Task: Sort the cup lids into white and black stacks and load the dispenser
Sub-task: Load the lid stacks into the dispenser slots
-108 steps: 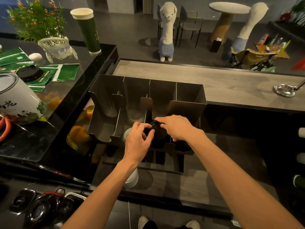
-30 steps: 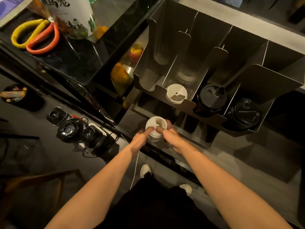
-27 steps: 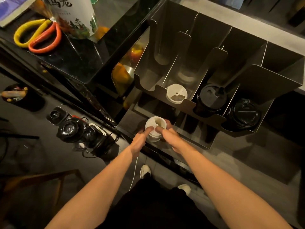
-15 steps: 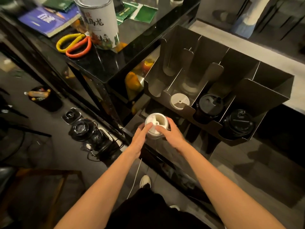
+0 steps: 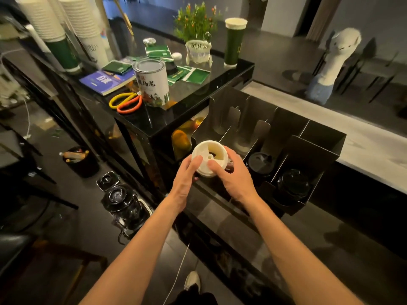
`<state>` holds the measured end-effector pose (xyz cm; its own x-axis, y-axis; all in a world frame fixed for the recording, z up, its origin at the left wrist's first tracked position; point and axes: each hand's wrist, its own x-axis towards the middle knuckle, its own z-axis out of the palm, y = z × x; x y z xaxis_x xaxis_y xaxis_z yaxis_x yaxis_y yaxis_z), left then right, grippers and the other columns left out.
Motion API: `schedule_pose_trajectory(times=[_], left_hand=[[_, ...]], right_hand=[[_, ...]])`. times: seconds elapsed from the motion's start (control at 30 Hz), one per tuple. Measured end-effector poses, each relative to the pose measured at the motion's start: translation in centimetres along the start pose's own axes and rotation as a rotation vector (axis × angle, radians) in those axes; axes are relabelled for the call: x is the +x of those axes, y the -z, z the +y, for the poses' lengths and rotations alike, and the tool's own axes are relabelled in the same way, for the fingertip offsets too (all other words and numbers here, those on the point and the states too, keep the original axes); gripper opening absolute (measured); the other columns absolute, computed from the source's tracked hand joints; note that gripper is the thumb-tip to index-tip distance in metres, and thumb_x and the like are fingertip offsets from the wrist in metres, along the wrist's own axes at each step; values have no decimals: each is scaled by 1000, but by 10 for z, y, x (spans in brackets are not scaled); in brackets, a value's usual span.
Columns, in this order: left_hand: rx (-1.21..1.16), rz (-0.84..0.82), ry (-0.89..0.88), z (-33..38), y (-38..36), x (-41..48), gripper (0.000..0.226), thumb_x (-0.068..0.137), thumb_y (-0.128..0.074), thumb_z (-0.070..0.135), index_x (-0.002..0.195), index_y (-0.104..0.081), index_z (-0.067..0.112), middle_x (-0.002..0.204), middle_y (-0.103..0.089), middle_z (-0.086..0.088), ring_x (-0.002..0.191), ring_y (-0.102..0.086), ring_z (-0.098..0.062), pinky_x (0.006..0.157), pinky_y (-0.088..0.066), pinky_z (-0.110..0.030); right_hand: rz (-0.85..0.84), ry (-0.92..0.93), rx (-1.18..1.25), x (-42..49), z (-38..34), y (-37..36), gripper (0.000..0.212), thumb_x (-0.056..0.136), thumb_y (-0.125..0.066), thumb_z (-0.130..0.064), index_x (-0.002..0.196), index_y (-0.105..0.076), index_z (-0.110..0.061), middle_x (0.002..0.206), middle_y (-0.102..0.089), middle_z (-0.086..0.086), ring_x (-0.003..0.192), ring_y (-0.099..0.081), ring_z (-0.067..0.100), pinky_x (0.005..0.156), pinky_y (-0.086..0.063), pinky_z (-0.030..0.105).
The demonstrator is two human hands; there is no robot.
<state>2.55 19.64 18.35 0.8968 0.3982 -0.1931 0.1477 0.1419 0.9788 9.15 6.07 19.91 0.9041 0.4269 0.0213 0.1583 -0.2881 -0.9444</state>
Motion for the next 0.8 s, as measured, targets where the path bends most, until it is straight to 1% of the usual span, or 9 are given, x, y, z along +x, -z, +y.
schedule_pose_trajectory(times=[0.13, 0.2, 0.27, 0.4, 0.5, 0.57, 0.63, 0.7, 0.8], left_hand=[[0, -33, -51, 26, -14, 1, 92, 61, -62, 90, 135, -57, 34, 135, -62, 0, 125, -58, -22, 112, -44, -52], [10, -52, -80, 39, -21, 5, 77, 64, -60, 85, 127, -58, 41, 133, -61, 4, 124, -57, -18, 112, -44, -49], [15, -88, -104, 50, -29, 12, 62, 66, -57, 81, 117, -58, 46, 131, -59, 6, 122, -56, -14, 110, -45, -43], [42, -154, -131, 69, -40, 31, 64, 64, -56, 80, 116, -59, 43, 126, -61, 3, 118, -58, -15, 105, -46, -36], [105, -207, -100, 81, -44, 49, 68, 74, -52, 77, 127, -57, 35, 126, -61, 1, 117, -57, -17, 93, -46, -31], [145, -246, -73, 88, -45, 62, 54, 81, -50, 76, 120, -58, 40, 122, -62, 4, 117, -57, -18, 90, -44, -31], [199, -307, -44, 96, -47, 73, 45, 85, -48, 78, 111, -58, 43, 118, -61, 7, 114, -57, -16, 94, -45, -35], [275, -377, -7, 99, -46, 86, 59, 83, -42, 84, 124, -58, 43, 127, -61, 3, 119, -56, -18, 106, -45, -44], [402, -482, 63, 97, -44, 105, 100, 67, -36, 98, 145, -51, 38, 145, -56, -2, 133, -51, -28, 117, -33, -61]], right_hand=[[33, 41, 10, 6, -16, 17, 56, 85, -68, -59, 135, -47, -44, 123, -48, -24, 106, -52, -4, 89, -42, 22], [42, 48, 24, 11, -21, 26, 54, 84, -69, -61, 131, -45, -50, 126, -46, -23, 110, -52, -1, 95, -45, 30], [38, 57, 33, 15, -27, 36, 57, 84, -69, -61, 133, -41, -51, 130, -43, -23, 111, -50, -3, 96, -43, 30], [-23, 63, 27, 22, -27, 58, 81, 74, -79, -58, 141, -35, -47, 141, -41, -19, 119, -46, 0, 99, -40, 29], [-60, 55, -55, 30, -20, 71, 93, 67, -84, -55, 142, -30, -50, 143, -42, -20, 121, -47, -1, 109, -41, 38], [-47, 44, -145, 35, -15, 75, 103, 63, -85, -57, 146, -25, -52, 149, -36, -19, 126, -48, 4, 112, -41, 48], [-18, 46, -218, 40, -12, 76, 109, 64, -87, -54, 149, -18, -52, 151, -30, -18, 131, -46, 10, 112, -43, 50], [33, 72, -247, 43, -8, 76, 103, 68, -88, -49, 146, -21, -55, 143, -33, -19, 131, -45, 11, 111, -44, 46], [100, 81, -250, 48, -3, 76, 91, 68, -89, -50, 136, -28, -55, 136, -40, -20, 128, -45, 8, 110, -46, 41]])
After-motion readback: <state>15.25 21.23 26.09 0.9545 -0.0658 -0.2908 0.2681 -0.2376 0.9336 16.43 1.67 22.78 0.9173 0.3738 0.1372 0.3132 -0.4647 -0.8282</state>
